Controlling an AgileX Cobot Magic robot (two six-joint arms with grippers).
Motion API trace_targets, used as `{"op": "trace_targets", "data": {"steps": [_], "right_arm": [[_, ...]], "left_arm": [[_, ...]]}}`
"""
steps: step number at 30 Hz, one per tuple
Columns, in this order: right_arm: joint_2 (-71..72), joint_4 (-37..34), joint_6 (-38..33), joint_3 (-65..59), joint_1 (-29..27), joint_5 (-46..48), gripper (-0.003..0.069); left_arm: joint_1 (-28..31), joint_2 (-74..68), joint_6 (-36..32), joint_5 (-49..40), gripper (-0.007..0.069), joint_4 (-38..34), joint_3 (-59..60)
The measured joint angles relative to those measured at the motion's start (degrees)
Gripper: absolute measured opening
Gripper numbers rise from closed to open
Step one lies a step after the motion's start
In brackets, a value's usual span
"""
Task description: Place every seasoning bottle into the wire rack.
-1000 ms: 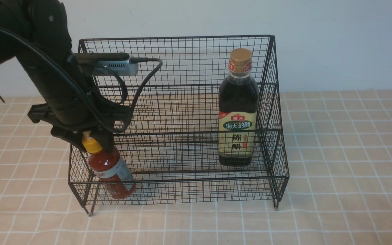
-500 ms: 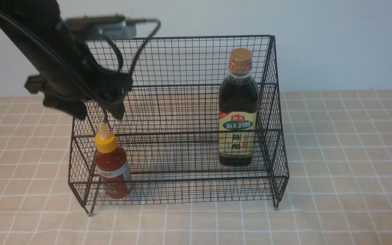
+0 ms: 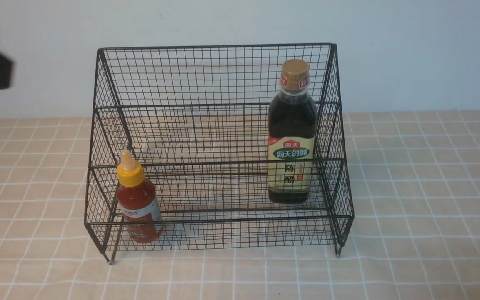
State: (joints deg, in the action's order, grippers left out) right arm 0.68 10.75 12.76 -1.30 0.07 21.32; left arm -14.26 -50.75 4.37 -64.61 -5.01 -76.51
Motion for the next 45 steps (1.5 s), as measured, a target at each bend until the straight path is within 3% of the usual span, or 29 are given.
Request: {"op": "trace_targets", "data": {"steps": [7,15,31,37,45], "right_arm": [[0.0,0.0,0.0,0.0,0.0,0.0,-0.0013],[0.0,0.0,0.0,0.0,0.0,0.0,-0.0013],[0.0,0.0,0.0,0.0,0.0,0.0,-0.0013],[0.0,0.0,0.0,0.0,0.0,0.0,-0.0013],[0.0,0.0,0.0,0.0,0.0,0.0,-0.0013]], "left_arm": [[0.0,22.3,1.0,23.5,-0.0007,0.1,25.1],[0.0,42.2,1.1,37.5,-0.0007,2.9,42.2],[0.2,47.8,0.2,39.3,-0.0007,8.7,56.4],[6.5,47.8,-5.0,40.6,-0.0007,6.5,67.5],[12.7,49.7,-5.6,43.0,-0.0007,4.6,77.6]]}}
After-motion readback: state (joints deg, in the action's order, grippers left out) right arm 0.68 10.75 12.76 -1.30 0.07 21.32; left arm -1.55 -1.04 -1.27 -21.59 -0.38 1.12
